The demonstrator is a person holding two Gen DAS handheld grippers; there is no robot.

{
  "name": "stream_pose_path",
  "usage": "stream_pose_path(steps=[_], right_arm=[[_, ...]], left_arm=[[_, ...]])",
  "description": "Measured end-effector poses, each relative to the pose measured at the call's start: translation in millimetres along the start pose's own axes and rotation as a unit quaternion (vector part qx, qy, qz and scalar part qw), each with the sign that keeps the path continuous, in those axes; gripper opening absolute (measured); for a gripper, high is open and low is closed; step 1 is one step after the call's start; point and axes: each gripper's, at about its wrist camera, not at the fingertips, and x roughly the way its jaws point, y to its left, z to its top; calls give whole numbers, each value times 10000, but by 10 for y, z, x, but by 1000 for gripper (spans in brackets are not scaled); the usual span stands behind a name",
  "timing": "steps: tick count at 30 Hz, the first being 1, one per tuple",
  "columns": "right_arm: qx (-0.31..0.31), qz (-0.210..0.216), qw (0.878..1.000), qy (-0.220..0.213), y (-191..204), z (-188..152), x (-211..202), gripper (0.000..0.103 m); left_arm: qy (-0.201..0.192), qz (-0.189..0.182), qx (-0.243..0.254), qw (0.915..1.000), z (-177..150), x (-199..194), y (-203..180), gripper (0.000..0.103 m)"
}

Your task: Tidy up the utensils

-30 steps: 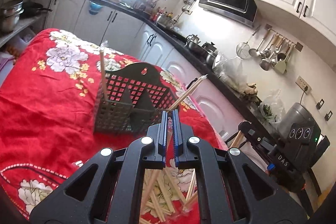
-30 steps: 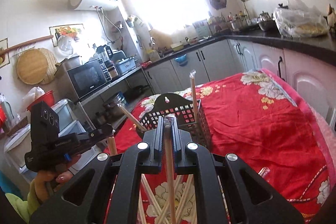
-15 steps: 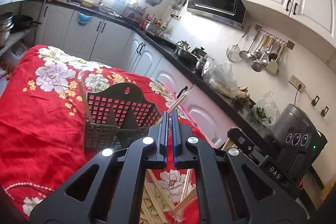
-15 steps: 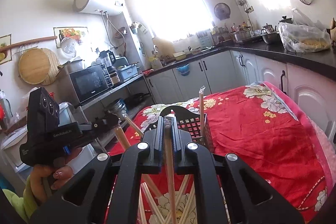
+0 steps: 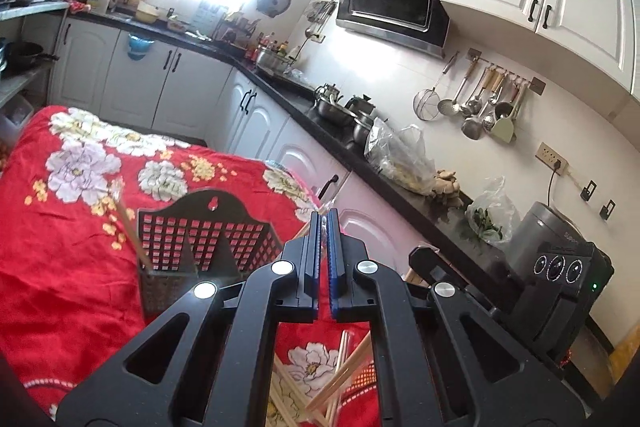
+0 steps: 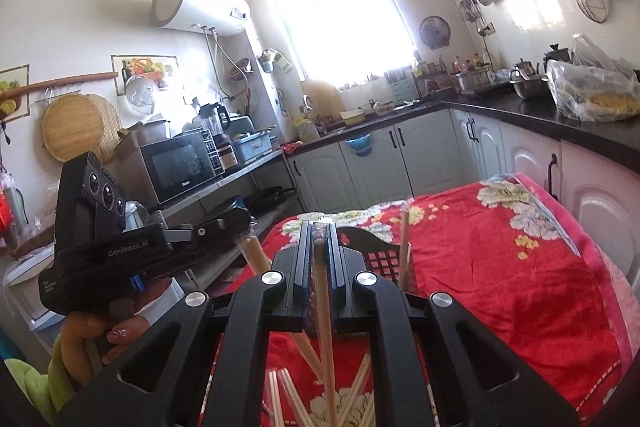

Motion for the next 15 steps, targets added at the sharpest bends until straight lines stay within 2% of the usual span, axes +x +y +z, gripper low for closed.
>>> stream_pose_path(steps=[15], right_arm=[[50, -2, 9996, -273, 5, 310, 147, 7]], left_arm=[[-387, -155, 243, 9988, 432, 4, -178, 1]])
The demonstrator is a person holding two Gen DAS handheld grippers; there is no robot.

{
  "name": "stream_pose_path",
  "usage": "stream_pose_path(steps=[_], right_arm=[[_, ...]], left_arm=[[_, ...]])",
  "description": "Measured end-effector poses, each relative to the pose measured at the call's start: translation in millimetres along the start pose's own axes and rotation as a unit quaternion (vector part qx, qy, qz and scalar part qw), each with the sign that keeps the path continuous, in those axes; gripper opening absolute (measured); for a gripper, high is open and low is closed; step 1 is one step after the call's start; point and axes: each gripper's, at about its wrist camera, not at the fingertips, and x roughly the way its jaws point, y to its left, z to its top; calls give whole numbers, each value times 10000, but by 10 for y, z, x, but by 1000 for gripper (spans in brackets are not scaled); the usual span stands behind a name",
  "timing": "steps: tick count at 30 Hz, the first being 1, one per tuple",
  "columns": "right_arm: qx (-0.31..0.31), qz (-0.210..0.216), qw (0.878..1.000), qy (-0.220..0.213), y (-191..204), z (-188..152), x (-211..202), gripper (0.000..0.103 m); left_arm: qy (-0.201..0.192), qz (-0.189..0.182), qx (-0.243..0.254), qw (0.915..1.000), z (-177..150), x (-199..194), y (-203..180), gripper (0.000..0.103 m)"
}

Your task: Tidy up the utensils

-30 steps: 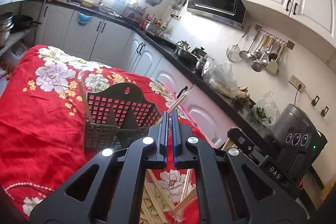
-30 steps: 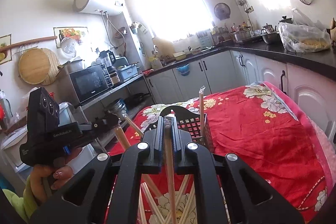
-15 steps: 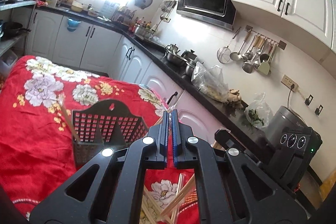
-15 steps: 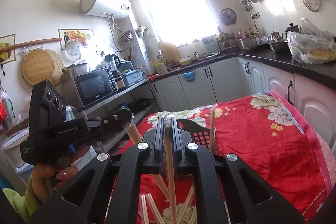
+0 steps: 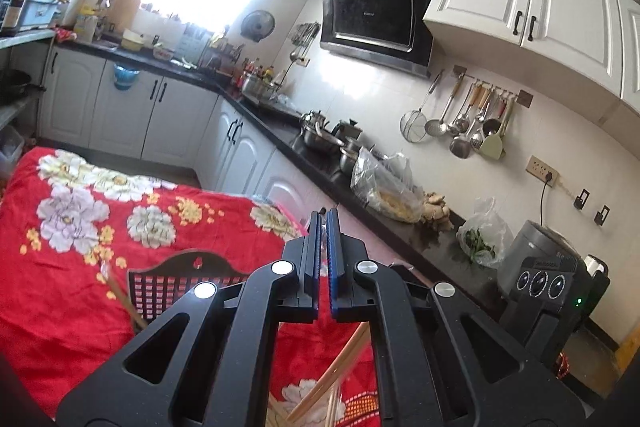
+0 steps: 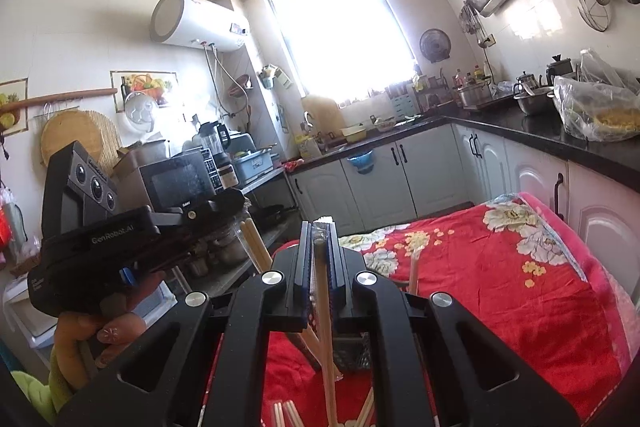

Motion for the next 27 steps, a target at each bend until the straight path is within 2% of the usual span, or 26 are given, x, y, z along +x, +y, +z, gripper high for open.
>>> stream_pose_path(steps=[12, 21, 27], right_arm=[[-226, -91, 9993, -300, 43, 304, 129, 7], [-246, -8, 9982, -549, 51, 486, 216, 7], [-451, -33, 9959, -780, 105, 622, 274, 7]], left_arm=[[-358, 83, 159, 9992, 356, 39, -63, 1], [-591, 277, 83, 9978, 442, 110, 85, 1], [-539, 410, -83, 9977, 430, 224, 244, 1]])
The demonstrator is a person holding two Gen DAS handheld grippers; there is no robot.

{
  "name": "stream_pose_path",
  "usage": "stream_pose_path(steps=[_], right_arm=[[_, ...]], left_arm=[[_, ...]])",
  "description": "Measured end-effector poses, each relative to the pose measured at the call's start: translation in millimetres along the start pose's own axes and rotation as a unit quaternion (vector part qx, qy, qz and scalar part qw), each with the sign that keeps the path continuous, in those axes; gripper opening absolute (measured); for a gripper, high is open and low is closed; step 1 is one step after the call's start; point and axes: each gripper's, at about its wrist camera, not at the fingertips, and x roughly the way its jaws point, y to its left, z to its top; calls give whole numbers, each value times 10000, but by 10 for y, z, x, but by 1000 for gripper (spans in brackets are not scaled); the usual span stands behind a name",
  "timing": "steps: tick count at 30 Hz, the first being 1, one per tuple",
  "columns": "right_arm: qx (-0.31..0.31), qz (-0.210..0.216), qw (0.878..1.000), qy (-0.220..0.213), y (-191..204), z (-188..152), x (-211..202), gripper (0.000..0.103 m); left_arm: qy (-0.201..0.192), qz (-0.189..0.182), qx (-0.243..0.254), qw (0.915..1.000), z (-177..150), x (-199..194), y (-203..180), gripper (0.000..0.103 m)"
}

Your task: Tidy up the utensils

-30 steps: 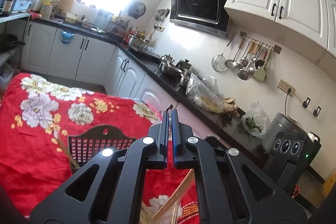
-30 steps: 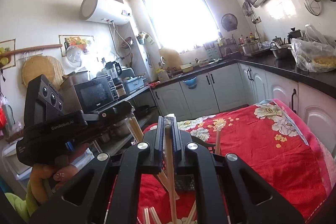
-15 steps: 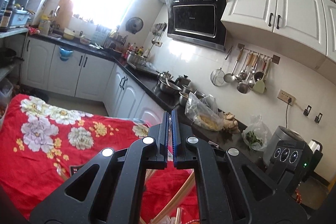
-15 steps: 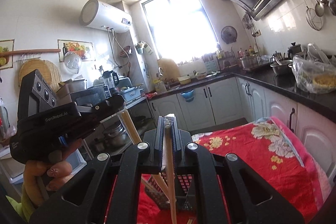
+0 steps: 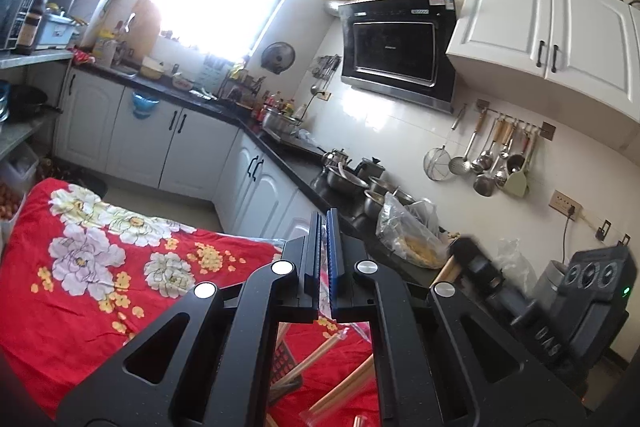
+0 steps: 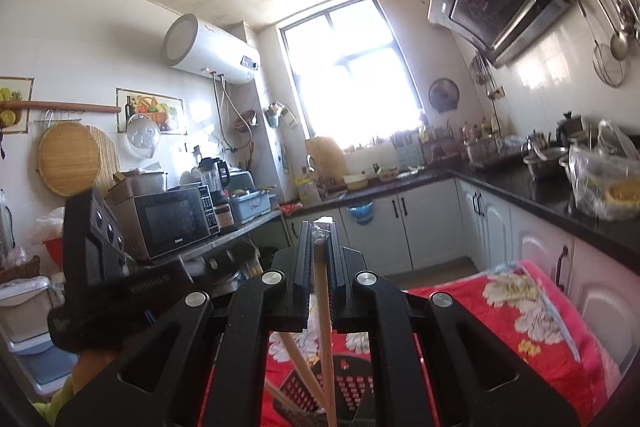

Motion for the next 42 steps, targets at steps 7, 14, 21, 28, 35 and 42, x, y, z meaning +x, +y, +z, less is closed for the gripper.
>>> stream_pose_path(steps=[7, 14, 21, 28, 35, 42], right_arm=[[-105, -115, 9998, -110, -50, 70, 148, 7], [-205, -216, 9993, -206, -101, 54, 270, 7], [-365, -388, 9984, -182, -133, -43, 421, 7], [-428, -493, 9977, -191, -222, -198, 546, 7], [-385, -545, 9977, -87, -322, -376, 650, 7], [-306, -595, 9978, 38, -405, -596, 769, 7]], left_arm=[[163, 153, -192, 9996, -73, 173, 193, 1], [251, 212, -341, 9989, -177, 270, 333, 1], [319, 173, -358, 9987, -285, 340, 369, 1], [372, 141, -309, 9987, -415, 385, 398, 1], [468, 170, -308, 9983, -542, 427, 459, 1], [594, 209, -375, 9973, -702, 465, 561, 1]])
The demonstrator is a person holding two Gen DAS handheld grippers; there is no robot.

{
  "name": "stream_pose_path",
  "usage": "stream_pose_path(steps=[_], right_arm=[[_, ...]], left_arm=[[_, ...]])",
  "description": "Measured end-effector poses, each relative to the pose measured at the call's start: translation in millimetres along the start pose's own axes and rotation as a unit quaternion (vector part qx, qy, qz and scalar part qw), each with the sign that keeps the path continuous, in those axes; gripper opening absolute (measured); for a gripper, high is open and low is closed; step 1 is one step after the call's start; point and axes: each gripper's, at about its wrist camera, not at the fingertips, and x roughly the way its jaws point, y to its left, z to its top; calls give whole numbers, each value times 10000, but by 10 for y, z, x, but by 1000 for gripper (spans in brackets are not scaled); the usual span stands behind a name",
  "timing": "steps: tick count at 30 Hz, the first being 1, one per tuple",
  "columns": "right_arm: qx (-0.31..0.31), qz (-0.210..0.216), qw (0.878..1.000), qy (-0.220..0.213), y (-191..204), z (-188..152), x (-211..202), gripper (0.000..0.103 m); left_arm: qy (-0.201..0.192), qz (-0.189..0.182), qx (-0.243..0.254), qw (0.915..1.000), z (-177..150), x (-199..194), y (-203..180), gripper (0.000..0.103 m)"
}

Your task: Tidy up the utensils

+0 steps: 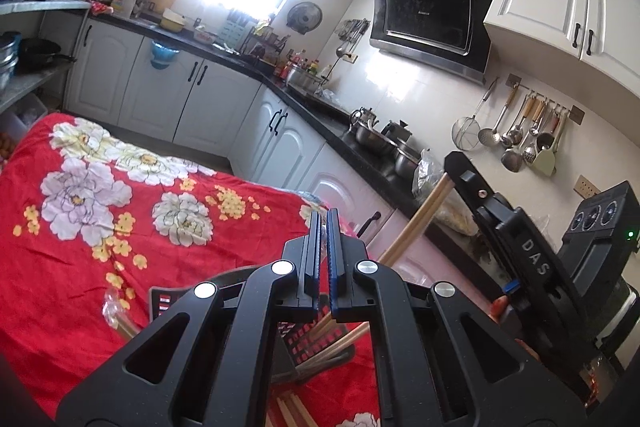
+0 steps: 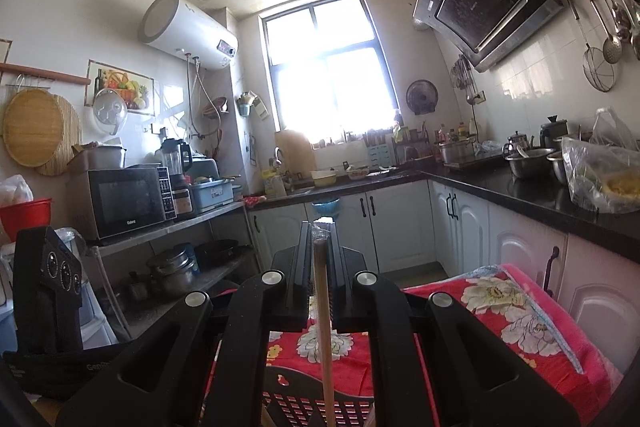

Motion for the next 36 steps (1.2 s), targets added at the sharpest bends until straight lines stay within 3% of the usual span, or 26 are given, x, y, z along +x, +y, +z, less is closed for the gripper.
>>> stream_pose_path(steps=[17, 36], right_arm=[[172, -199, 9991, 326, -125, -428, 49, 7], [267, -200, 9965, 760, -109, -477, -267, 8]], left_arm=[[59, 127, 49, 9999, -214, -27, 86, 1], [-10, 285, -74, 9996, -248, -180, 201, 1]])
